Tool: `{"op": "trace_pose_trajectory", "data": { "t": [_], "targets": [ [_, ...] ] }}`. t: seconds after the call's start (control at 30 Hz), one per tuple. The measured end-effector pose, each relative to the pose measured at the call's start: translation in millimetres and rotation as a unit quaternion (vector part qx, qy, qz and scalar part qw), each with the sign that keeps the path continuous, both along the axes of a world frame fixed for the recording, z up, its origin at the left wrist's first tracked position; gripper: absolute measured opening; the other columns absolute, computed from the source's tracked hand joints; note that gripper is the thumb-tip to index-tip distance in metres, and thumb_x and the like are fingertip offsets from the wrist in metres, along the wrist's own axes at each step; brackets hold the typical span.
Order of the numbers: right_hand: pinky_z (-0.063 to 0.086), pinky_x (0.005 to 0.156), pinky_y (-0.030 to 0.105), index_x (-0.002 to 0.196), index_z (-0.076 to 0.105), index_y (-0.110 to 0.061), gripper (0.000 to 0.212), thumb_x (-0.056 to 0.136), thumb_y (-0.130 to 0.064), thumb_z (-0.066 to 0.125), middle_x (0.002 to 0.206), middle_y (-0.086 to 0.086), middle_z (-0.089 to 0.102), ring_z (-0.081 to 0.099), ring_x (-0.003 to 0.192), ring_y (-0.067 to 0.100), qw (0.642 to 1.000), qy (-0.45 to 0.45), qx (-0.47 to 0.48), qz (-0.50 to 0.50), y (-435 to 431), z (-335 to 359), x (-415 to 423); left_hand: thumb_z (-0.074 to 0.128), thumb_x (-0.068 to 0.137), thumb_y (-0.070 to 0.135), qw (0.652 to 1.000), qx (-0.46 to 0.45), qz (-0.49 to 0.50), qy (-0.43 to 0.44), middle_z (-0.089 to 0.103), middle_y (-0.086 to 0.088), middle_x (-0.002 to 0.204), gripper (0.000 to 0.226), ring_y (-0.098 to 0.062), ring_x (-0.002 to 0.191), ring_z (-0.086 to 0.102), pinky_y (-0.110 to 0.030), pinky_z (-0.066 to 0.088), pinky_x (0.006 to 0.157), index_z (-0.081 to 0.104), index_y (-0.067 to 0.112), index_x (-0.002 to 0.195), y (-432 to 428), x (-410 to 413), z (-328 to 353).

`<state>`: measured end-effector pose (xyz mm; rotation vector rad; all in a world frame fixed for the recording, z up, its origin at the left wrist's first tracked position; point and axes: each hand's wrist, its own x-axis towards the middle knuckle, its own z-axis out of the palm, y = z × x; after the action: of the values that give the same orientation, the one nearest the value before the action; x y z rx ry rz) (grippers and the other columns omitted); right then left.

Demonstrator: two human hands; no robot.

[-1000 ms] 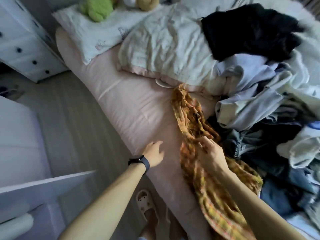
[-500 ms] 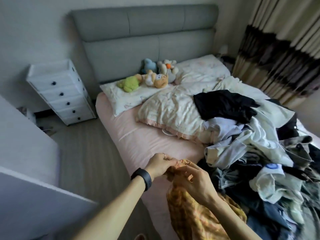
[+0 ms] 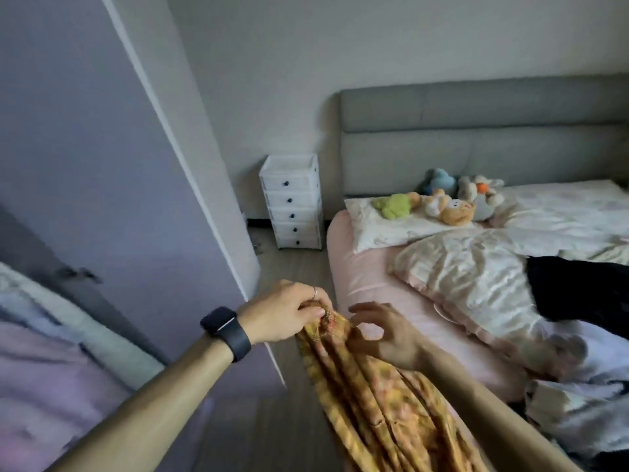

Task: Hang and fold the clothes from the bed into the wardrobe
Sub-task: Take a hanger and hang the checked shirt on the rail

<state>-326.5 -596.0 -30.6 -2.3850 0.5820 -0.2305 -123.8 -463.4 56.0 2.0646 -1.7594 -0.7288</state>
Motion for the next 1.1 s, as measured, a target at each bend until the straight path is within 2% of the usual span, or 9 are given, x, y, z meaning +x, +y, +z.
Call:
{"op": "trace_pose_trajectory", "data": {
  "t": [0.2, 0.3, 0.37, 0.43, 0.53, 0.73, 0.93, 1.03, 1.1],
  "targets": [
    [0.05, 0.083, 0.035, 0.097, 0.064, -0.023, 0.029, 0.085, -0.049, 0.067, 0.093, -0.009, 0.069, 0.064, 0.09, 0.015, 0.992, 0.089, -0.013, 0.089, 31, 8, 79, 0.059, 0.097, 0.025, 0.966, -0.131, 0.215, -0.059, 0.067, 0.025, 0.083, 0.017, 0.002, 0.083, 0.064, -0.024, 0.05, 0.076, 0.064, 0.04, 0.091, 114, 70, 56],
    [0.048, 0.069, 0.031, 0.092, 0.06, -0.024, 0.034, 0.09, -0.058, 0.059, 0.083, -0.011, 0.065, 0.064, 0.082, 0.017, 0.99, 0.067, -0.073, 0.1, 55, 6, 123, 0.061, 0.095, 0.023, 0.93, -0.168, 0.314, -0.088, 0.071, 0.016, 0.086, 0.011, -0.004, 0.081, 0.067, -0.029, 0.052, 0.078, 0.068, 0.032, 0.094, 186, 108, 68],
    [0.043, 0.063, 0.027, 0.09, 0.057, -0.028, 0.032, 0.092, -0.059, 0.054, 0.081, -0.012, 0.06, 0.061, 0.077, 0.016, 0.989, 0.052, -0.08, 0.111, 66, 7, 150, 0.062, 0.095, 0.023, 0.909, -0.174, 0.365, -0.099, 0.07, 0.018, 0.085, 0.012, 0.003, 0.082, 0.064, -0.025, 0.05, 0.075, 0.068, 0.033, 0.094, 225, 125, 70],
    [0.047, 0.067, 0.03, 0.093, 0.053, -0.032, 0.024, 0.094, -0.056, 0.054, 0.086, -0.009, 0.061, 0.062, 0.081, 0.019, 0.983, 0.05, -0.086, 0.155, 87, 9, 184, 0.061, 0.096, 0.023, 0.88, -0.178, 0.425, -0.112, 0.068, 0.018, 0.082, 0.011, 0.004, 0.08, 0.062, -0.024, 0.047, 0.071, 0.067, 0.032, 0.092, 272, 139, 67],
    [0.051, 0.07, 0.039, 0.096, 0.047, -0.03, 0.018, 0.096, -0.045, 0.055, 0.083, -0.007, 0.066, 0.066, 0.081, 0.024, 0.981, 0.024, -0.075, 0.179, 119, 18, 235, 0.059, 0.097, 0.02, 0.829, -0.185, 0.51, -0.135, 0.066, 0.008, 0.078, 0.013, -0.011, 0.076, 0.062, -0.029, 0.044, 0.065, 0.064, 0.028, 0.087, 329, 154, 55],
    [0.051, 0.069, 0.037, 0.105, 0.049, -0.031, 0.007, 0.099, -0.035, 0.05, 0.096, 0.0, 0.068, 0.065, 0.082, 0.028, 0.973, -0.035, -0.12, 0.193, 171, 41, 326, 0.052, 0.1, 0.02, 0.721, -0.168, 0.636, -0.219, 0.069, -0.014, 0.102, 0.016, -0.038, 0.091, 0.063, -0.04, 0.051, 0.074, 0.065, 0.014, 0.107, 413, 173, 19],
    [0.044, 0.065, 0.036, 0.108, 0.055, -0.019, 0.018, 0.102, -0.034, 0.047, 0.1, 0.009, 0.069, 0.064, 0.087, 0.038, 0.962, -0.078, -0.187, 0.183, 214, 50, 391, 0.046, 0.104, 0.029, 0.616, -0.14, 0.726, -0.273, 0.065, -0.018, 0.103, 0.03, -0.043, 0.087, 0.063, -0.04, 0.047, 0.069, 0.065, 0.006, 0.105, 463, 175, 11],
    [0.046, 0.065, 0.04, 0.108, 0.059, -0.014, 0.022, 0.102, -0.034, 0.051, 0.096, 0.015, 0.07, 0.065, 0.086, 0.042, 0.962, -0.119, -0.142, 0.202, 235, 53, 412, 0.049, 0.102, 0.034, 0.562, -0.115, 0.787, -0.228, 0.065, -0.012, 0.089, 0.029, -0.038, 0.083, 0.063, -0.032, 0.039, 0.067, 0.065, 0.01, 0.096, 473, 172, 10],
    [0.052, 0.069, 0.042, 0.111, 0.063, -0.015, 0.023, 0.1, -0.034, 0.055, 0.092, 0.014, 0.073, 0.067, 0.087, 0.041, 0.96, -0.132, -0.077, 0.237, 251, 58, 428, 0.055, 0.1, 0.033, 0.544, -0.166, 0.807, -0.158, 0.065, 0.0, 0.082, 0.023, -0.027, 0.082, 0.065, -0.028, 0.043, 0.069, 0.069, 0.015, 0.095, 475, 167, 9]
  ]
}}
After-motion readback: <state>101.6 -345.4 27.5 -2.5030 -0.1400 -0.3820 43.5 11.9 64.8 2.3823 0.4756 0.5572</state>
